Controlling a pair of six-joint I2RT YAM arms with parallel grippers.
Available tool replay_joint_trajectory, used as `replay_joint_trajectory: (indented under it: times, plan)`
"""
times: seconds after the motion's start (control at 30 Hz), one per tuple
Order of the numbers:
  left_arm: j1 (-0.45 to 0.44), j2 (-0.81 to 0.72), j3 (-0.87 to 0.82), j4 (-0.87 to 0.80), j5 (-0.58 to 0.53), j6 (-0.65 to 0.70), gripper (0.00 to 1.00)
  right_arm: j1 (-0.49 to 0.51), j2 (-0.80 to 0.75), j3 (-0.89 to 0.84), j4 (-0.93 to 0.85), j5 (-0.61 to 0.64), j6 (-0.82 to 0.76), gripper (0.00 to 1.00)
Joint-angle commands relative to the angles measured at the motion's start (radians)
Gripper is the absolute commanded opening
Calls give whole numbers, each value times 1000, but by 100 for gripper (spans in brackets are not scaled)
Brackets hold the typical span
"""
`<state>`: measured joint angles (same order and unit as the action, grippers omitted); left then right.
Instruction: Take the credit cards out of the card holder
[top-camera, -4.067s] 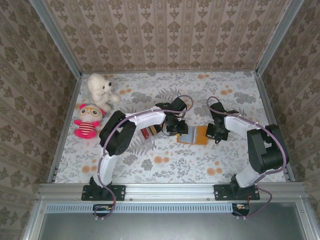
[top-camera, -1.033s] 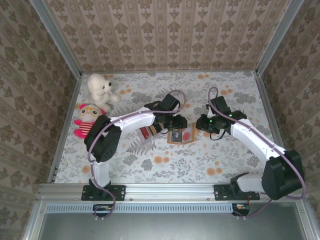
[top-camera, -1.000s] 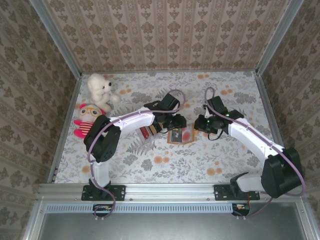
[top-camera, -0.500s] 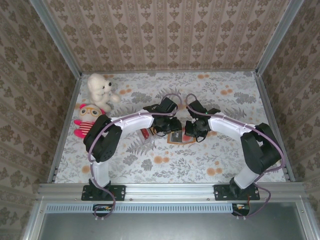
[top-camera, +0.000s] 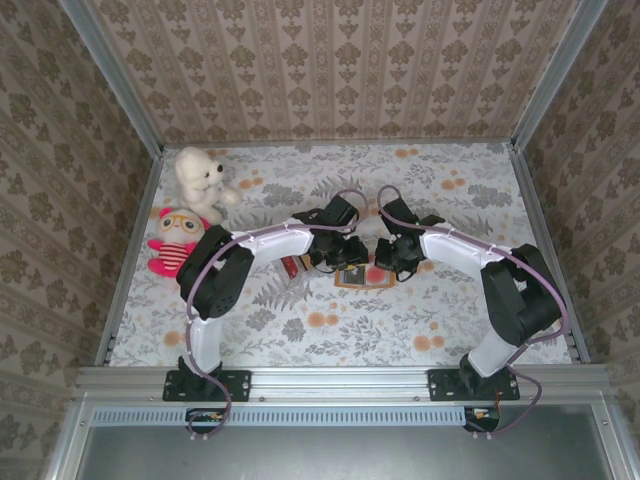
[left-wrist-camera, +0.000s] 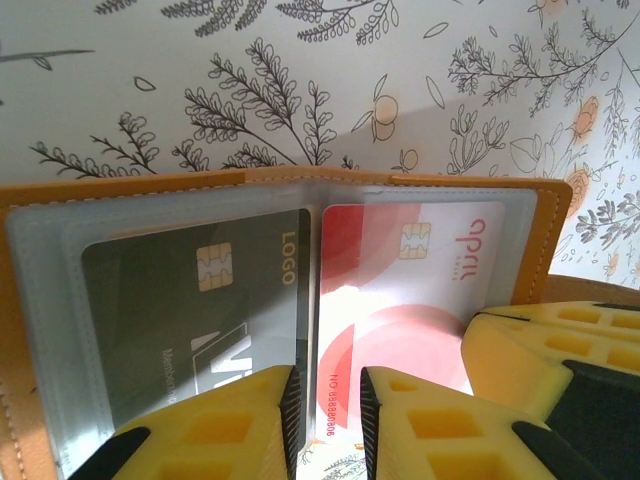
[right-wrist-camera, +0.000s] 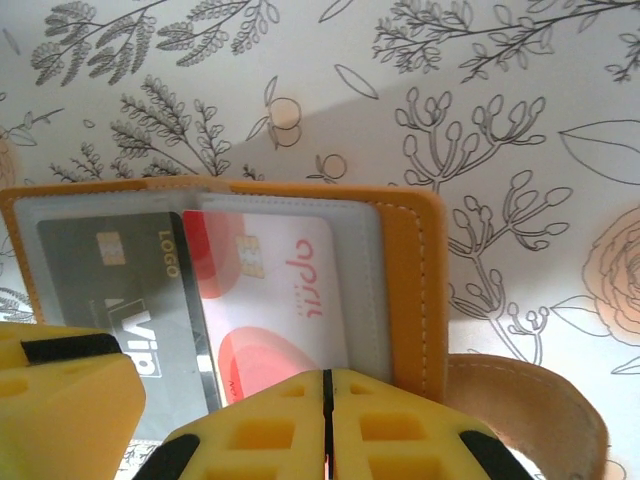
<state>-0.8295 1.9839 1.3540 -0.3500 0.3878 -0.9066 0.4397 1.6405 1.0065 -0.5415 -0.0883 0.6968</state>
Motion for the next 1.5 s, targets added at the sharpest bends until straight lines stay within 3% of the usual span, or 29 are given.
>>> replay_joint_trajectory:
  times: [0.0,0.27,0.93,1.27,1.47]
  plan:
    - [-1,20,31,-4,30,0,25,-12,4,-18,-1,24,18,9]
    - [-3,58,46,43,111,-8,26,-34,10,-46,43,10,23,10]
    - [-2,128,85,-42,87,12,28,-90,58,-109,120,-99,32,11]
    - [0,128,67,70,176,22,24,-94,75,-115,131,-128,30,10]
    - [7,117,58,67,167,40,19,-98,78,-115,130,-128,29,10]
